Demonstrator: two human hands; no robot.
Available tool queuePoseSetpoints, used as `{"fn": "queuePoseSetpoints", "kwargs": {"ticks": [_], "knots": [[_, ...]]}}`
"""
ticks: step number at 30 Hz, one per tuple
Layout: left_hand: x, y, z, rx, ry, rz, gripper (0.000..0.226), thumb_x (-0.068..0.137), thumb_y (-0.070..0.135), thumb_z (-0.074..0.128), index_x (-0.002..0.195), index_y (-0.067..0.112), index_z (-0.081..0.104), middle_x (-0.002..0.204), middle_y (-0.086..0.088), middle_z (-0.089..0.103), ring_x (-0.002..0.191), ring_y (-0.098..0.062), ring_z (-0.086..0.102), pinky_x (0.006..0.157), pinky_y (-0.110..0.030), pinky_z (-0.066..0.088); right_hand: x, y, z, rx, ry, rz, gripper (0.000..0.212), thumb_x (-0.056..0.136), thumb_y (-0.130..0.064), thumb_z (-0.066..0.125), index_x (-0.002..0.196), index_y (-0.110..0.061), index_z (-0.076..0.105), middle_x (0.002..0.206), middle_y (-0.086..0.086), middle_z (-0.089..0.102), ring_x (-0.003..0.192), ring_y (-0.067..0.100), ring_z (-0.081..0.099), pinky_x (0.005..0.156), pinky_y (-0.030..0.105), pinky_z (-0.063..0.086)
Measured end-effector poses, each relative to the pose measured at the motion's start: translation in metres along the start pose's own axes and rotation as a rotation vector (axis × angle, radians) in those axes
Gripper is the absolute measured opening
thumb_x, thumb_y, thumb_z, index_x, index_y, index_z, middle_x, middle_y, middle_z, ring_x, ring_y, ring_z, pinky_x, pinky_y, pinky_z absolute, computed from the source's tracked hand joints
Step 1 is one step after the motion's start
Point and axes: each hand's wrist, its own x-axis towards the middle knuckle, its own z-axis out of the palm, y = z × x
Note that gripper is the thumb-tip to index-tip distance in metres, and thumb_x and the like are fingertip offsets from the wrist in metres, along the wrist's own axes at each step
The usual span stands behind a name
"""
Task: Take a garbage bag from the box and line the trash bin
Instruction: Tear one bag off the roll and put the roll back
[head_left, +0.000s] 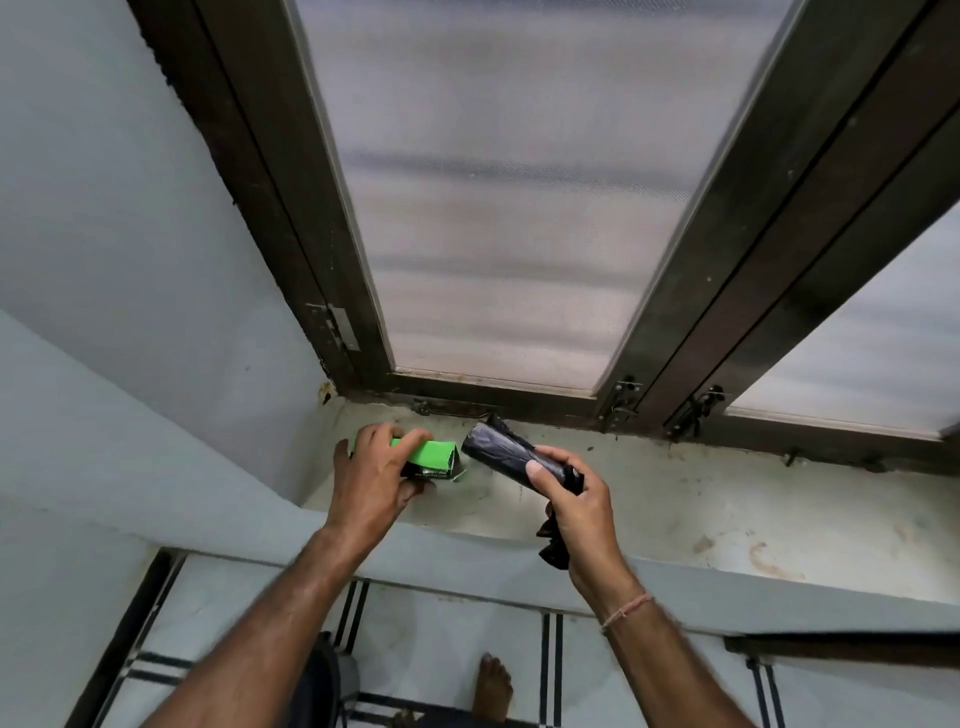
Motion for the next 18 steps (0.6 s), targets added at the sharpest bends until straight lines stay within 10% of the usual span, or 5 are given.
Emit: {"fn": "queuePoseSetpoints", "kwargs": {"ticks": [6, 18], "knots": [[0.006, 0.004, -0.02, -0.126, 0.097, -0.062, 0.059, 0.08, 0.042, 0.084, 0.134, 0.039, 0.06, 0.12, 0.001, 0.056, 0.116, -0.022, 0.049, 0.079, -0.036, 0.043, 0.003, -0.006, -0.01, -0.091, -0.168, -0.096, 0.023, 0.092, -0.02, 0.078, 0.111, -0.034, 0.077, 0.113, -0.009, 0.073, 0.1, 0.007, 0.069, 0.079, 0.018, 0.056], [0.01, 0.006, -0.037, 0.005, 0.099, 0.024, 0.067, 0.069, 0.041, 0.092, 0.13, 0.035, 0.065, 0.12, 0.0, 0.061, 0.113, -0.025, 0.053, 0.083, -0.043, 0.048, 0.013, -0.035, -0.026, -0.386, -0.345, -0.273, 0.027, 0.092, -0.015, 0.077, 0.112, -0.032, 0.077, 0.093, -0.022, 0.073, 0.065, -0.003, 0.062, 0.056, 0.011, 0.047]]}}
